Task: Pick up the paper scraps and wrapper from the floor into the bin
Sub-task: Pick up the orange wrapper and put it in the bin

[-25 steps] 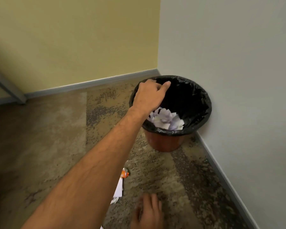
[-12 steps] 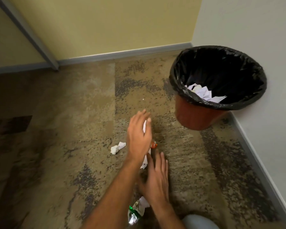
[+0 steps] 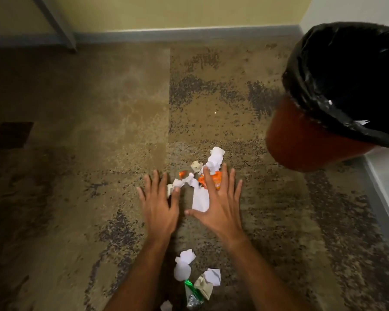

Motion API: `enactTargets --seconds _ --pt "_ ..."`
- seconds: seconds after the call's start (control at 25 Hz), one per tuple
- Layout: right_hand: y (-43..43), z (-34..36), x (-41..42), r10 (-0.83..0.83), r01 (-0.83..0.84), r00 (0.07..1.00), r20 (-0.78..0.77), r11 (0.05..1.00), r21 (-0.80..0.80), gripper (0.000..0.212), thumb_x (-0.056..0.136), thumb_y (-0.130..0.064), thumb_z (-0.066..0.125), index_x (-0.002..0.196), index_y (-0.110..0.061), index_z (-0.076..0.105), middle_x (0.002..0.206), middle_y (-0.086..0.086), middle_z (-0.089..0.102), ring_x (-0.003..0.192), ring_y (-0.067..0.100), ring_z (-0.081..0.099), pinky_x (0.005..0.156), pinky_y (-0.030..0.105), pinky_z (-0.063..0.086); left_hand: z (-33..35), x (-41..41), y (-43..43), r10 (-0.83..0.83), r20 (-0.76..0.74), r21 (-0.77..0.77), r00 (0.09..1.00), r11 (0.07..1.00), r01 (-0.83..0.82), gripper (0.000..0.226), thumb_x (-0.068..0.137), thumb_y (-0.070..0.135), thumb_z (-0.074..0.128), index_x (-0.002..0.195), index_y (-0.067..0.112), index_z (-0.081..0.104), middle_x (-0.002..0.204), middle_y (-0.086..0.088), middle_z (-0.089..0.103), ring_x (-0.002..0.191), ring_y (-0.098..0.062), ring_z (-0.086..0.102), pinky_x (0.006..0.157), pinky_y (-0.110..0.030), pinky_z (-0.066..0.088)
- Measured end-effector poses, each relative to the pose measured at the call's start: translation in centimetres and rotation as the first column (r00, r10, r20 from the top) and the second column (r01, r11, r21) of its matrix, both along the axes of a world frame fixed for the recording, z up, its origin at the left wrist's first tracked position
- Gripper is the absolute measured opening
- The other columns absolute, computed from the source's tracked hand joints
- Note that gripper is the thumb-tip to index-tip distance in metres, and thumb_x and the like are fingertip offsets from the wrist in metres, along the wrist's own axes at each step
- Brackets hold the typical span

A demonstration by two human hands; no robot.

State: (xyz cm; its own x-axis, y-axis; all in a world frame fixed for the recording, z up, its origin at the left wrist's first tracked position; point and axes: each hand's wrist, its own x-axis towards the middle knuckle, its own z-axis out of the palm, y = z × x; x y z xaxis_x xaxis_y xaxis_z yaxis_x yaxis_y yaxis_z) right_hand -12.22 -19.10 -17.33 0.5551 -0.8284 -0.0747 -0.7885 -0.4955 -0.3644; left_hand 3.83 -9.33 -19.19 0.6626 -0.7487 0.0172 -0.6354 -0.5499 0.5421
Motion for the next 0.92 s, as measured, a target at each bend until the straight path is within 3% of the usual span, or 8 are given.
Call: enactTargets --seconds 0.12,0.2,0.28,0.36,0.48,0.64,0.76,0.92 --pt "-1.1 -0.9 1.8 0.123 -0.119 0.988 0.098 0.992 -0.046 0.104 0.089 -0.086 0.056 0.173 -0.04 0.016 0.184 0.015 0.005 0.17 0.042 0.005 0.133 0.069 0.012 -0.4 -0.3 0.3 -0.075 -0.068 -0.154 0.995 0.986 0.064 0.06 0.115 0.05 0.034 0.167 0.021 0.042 0.176 0.003 0.038 0.169 -0.014 0.019 0.137 -0.053 0.014" --pt "-1.4 -1.4 3.0 0.173 -0.16 0.978 0.116 0.98 -0.116 0.077 0.102 -0.068 0.056 0.168 -0.036 0.035 0.177 0.018 0.027 0.164 0.043 0.025 0.13 0.068 0.021 -0.3 -0.2 0.3 -0.077 -0.135 -0.233 0.988 0.971 0.044 0.055 0.115 0.042 0.04 0.166 0.022 0.044 0.173 0.007 0.043 0.167 -0.011 0.025 0.137 -0.051 0.02" --pt "-1.5 -1.7 3.9 0.183 -0.161 0.979 0.09 0.964 -0.21 0.052 0.106 -0.053 0.057 0.153 -0.03 0.055 0.163 0.019 0.047 0.147 0.042 0.046 0.123 0.065 0.032 -0.1 0.1 0.0 -0.089 -0.187 -0.29 0.978 0.956 0.032 0.053 0.114 0.037 0.046 0.165 0.02 0.045 0.172 0.008 0.045 0.166 -0.013 0.03 0.135 -0.051 0.026" --pt "-1.4 -2.1 4.3 0.175 -0.157 0.984 0.045 0.951 -0.266 0.036 0.103 -0.038 0.066 0.138 -0.026 0.062 0.147 0.016 0.058 0.126 0.04 0.057 0.106 0.057 0.045 0.1 0.7 -0.5 -0.131 -0.2 -0.323 0.971 0.945 0.061 0.054 0.113 0.034 0.048 0.165 0.018 0.045 0.172 0.006 0.044 0.166 -0.015 0.03 0.133 -0.052 0.03" --pt "-0.9 -2.0 4.4 0.181 -0.17 0.984 0.007 0.935 -0.311 0.031 0.098 -0.019 0.069 0.127 -0.022 0.059 0.128 0.01 0.062 0.107 0.036 0.062 0.087 0.049 0.05 0.5 1.2 -2.0 -0.203 -0.21 -0.375 0.956 0.92 0.113 0.052 0.114 0.029 0.047 0.165 0.018 0.044 0.174 0.006 0.042 0.166 -0.015 0.03 0.133 -0.054 0.031" --pt "0.0 -0.4 3.1 0.119 -0.089 0.984 0.136 0.973 -0.212 0.041 0.091 -0.002 0.07 0.124 -0.019 0.054 0.125 0.01 0.059 0.105 0.033 0.059 0.089 0.048 0.056 0.8 0.6 -3.9 -0.3 -0.256 -0.408 0.919 0.895 0.179 0.05 0.113 0.022 0.046 0.163 0.017 0.046 0.176 0.005 0.038 0.165 -0.016 0.032 0.132 -0.053 0.032" --pt "0.0 3.2 0.8 -0.016 0.049 0.956 0.293 0.993 -0.106 0.035 0.097 0.001 0.062 0.128 -0.015 0.059 0.134 0.008 0.054 0.116 0.028 0.054 0.099 0.039 0.053 0.9 -1.1 -5.4 -0.326 -0.232 -0.289 0.917 0.923 0.255 0.061 0.111 0.044 0.046 0.169 0.025 0.035 0.18 0.011 0.026 0.169 -0.014 0.021 0.136 -0.051 0.023" --pt "-3.3 7.9 -2.3 -0.109 0.159 0.822 0.559 0.986 -0.042 0.038 0.093 0.014 0.055 0.119 -0.013 0.058 0.126 0.003 0.048 0.117 0.028 0.055 0.099 0.033 0.048 0.4 -3.7 -7.0 -0.43 -0.104 -0.172 0.897 0.896 0.41 0.084 0.104 0.076 0.036 0.172 0.027 0.027 0.182 0.008 0.021 0.17 -0.016 0.013 0.138 -0.055 0.006"
